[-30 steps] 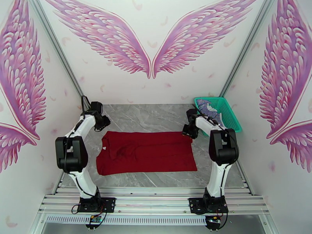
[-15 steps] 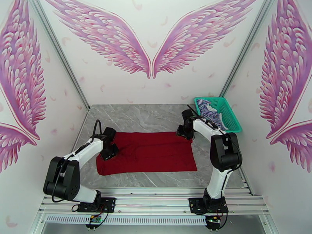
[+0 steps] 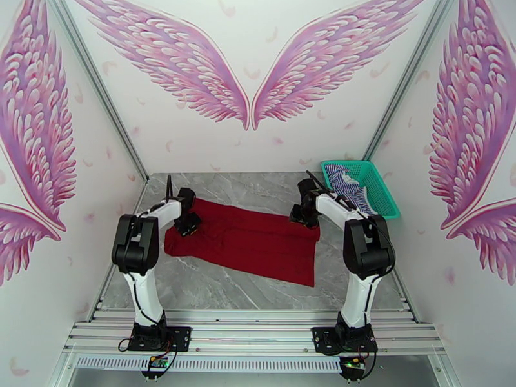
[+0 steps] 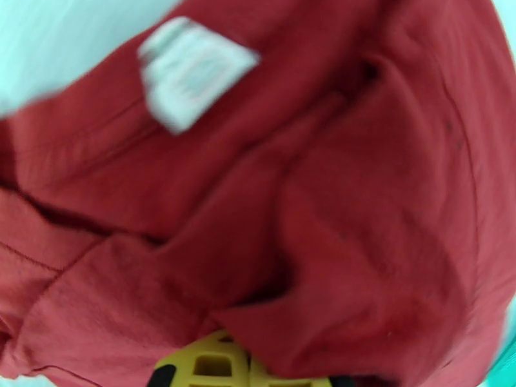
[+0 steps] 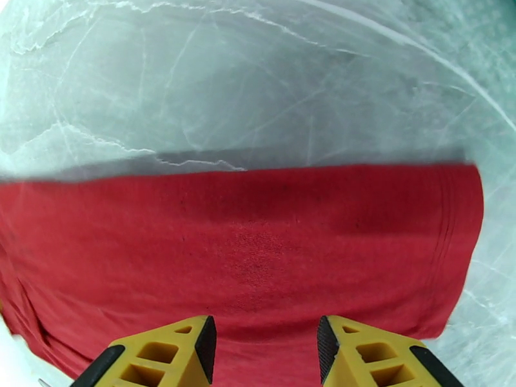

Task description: Fold and stack the mixed laundry pile

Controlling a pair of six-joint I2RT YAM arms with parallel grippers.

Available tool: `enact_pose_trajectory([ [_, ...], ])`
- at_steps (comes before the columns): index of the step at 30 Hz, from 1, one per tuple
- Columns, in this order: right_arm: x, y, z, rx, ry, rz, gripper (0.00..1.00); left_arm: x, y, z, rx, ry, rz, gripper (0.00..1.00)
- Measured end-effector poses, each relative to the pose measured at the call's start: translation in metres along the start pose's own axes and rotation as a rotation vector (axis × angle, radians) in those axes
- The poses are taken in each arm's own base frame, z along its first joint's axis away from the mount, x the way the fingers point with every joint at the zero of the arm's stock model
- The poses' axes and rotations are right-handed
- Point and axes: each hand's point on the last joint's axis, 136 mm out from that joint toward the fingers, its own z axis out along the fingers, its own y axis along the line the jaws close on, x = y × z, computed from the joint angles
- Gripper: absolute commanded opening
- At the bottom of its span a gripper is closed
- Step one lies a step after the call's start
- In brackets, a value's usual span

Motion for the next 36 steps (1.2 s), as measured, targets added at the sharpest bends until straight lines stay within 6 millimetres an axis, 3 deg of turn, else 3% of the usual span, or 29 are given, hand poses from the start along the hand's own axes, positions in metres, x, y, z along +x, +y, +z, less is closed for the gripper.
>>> enact_pose_trajectory([
  [6, 0.005, -0.008, 0.017, 0.049, 0.044, -0.017, 0.35, -0.079, -0.076, 0.026, 0.188, -0.086, -0.021, 0.0],
  [10, 0.017, -0.015, 0.03, 0.078, 0.097, -0.018, 0.34, -0.104, -0.116, 0.039, 0.306, -0.116, -0.011, 0.0],
  [13, 0.036, -0.014, 0.037, 0.092, 0.135, -0.034, 0.34, -0.111, -0.132, 0.042, 0.37, -0.137, -0.012, 0.0],
  [15, 0.046, -0.007, 0.035, 0.086, 0.13, -0.049, 0.34, -0.115, -0.139, 0.043, 0.395, -0.158, -0.015, 0.0],
  [22, 0.11, 0.008, 0.026, 0.071, 0.178, -0.086, 0.35, -0.121, -0.155, 0.04, 0.45, -0.217, -0.018, 0.03],
  [31, 0.18, 0.032, 0.013, 0.062, 0.236, -0.18, 0.35, -0.114, -0.15, 0.034, 0.391, -0.193, 0.01, 0.27],
  [36, 0.191, 0.023, 0.006, 0.112, 0.271, -0.205, 0.39, -0.109, -0.146, 0.027, 0.355, -0.178, 0.088, 0.42],
])
